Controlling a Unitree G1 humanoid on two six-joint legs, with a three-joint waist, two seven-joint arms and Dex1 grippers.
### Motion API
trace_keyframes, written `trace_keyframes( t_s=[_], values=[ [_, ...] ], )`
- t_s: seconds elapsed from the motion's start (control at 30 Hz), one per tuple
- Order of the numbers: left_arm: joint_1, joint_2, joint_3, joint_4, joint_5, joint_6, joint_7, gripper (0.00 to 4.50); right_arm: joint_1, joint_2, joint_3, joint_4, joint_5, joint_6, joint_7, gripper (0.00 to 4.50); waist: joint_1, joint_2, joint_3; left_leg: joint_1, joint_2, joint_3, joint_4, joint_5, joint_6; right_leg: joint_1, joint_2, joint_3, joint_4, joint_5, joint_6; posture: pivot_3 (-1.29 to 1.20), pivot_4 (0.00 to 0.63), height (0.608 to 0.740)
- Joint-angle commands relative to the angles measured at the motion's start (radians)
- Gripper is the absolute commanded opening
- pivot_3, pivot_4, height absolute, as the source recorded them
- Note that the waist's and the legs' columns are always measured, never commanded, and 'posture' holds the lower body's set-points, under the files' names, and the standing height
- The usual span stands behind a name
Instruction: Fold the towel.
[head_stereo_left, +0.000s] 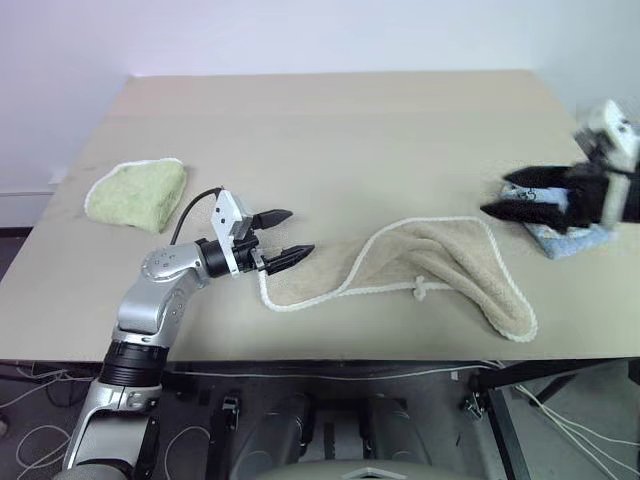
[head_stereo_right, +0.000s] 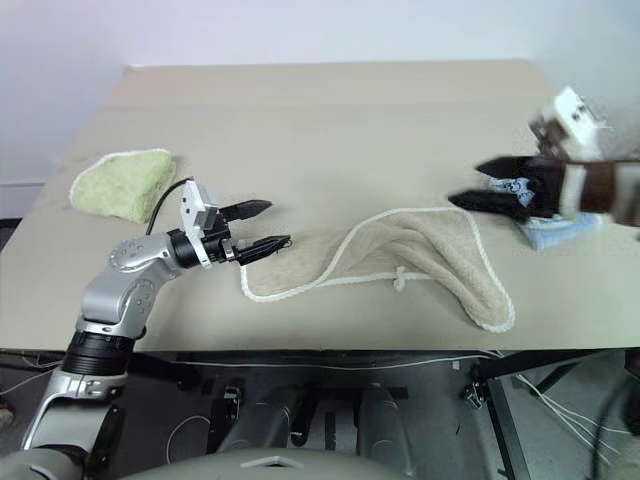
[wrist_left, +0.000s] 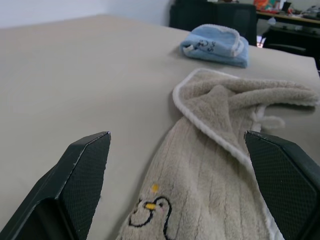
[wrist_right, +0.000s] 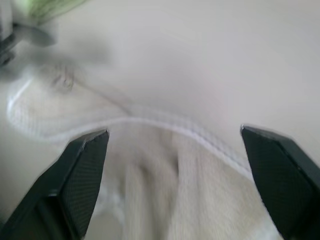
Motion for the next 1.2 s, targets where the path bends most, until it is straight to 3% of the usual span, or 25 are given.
trace_keyframes(
  t_s=[0.03, 0.23, 0.53, 0.9, 1.17, 1.2],
  values=[
    [-0.020, 0.000, 0.007, -0.001, 0.006, -0.032, -0.012, 4.50, -0.085, 0.056, 0.062, 0.180, -0.084, -0.065, -0.064, 4.47, 0.004, 0.000, 0.000, -0.001, 0.000, 0.000, 0.000, 0.000, 0.000, -0.001, 0.000, 0.000, 0.000, 0.000, 0.000, 0.00, 0.150, 0.740],
    [0.007, 0.004, 0.011, -0.033, 0.010, -0.035, -0.002, 4.50, -0.214, 0.163, 0.137, 0.519, -0.199, -0.243, -0.076, 4.47, -0.005, 0.000, 0.000, -0.002, 0.000, 0.001, 0.000, 0.003, -0.004, -0.003, 0.000, 0.000, 0.000, 0.000, 0.000, 0.00, 0.150, 0.740],
    [0.053, 0.009, 0.018, -0.125, 0.001, 0.009, 0.046, 4.50, -0.340, 0.193, 0.167, 0.904, -0.340, -0.449, -0.061, 4.47, -0.009, 0.000, 0.000, -0.001, 0.000, 0.001, 0.000, 0.003, -0.004, -0.003, 0.001, 0.000, 0.002, 0.000, 0.000, 0.00, 0.150, 0.740],
    [0.082, 0.018, 0.031, -0.194, -0.016, 0.071, 0.095, 4.50, -0.346, 0.191, 0.179, 1.045, -0.468, -0.561, -0.095, 4.47, -0.022, 0.001, 0.000, -0.001, 0.000, 0.001, 0.000, 0.003, -0.004, -0.002, 0.001, 0.001, 0.003, 0.000, 0.000, 0.00, 0.150, 0.740],
    [0.092, 0.025, 0.028, -0.199, -0.011, 0.076, 0.110, 4.50, -0.338, 0.204, 0.195, 1.052, -0.515, -0.544, -0.018, 4.47, -0.025, 0.001, 0.000, 0.001, 0.000, 0.001, 0.000, 0.003, -0.004, 0.000, 0.001, 0.000, 0.003, 0.000, 0.000, 0.00, 0.150, 0.740],
    [0.091, 0.025, 0.029, -0.197, -0.010, 0.079, 0.116, 4.50, -0.338, 0.208, 0.189, 1.055, -0.513, -0.538, -0.012, 4.30, -0.025, 0.001, 0.000, 0.002, 0.000, 0.001, 0.000, 0.003, -0.004, 0.000, 0.001, 0.000, 0.003, 0.000, 0.000, 0.00, 0.150, 0.740]
  ],
)
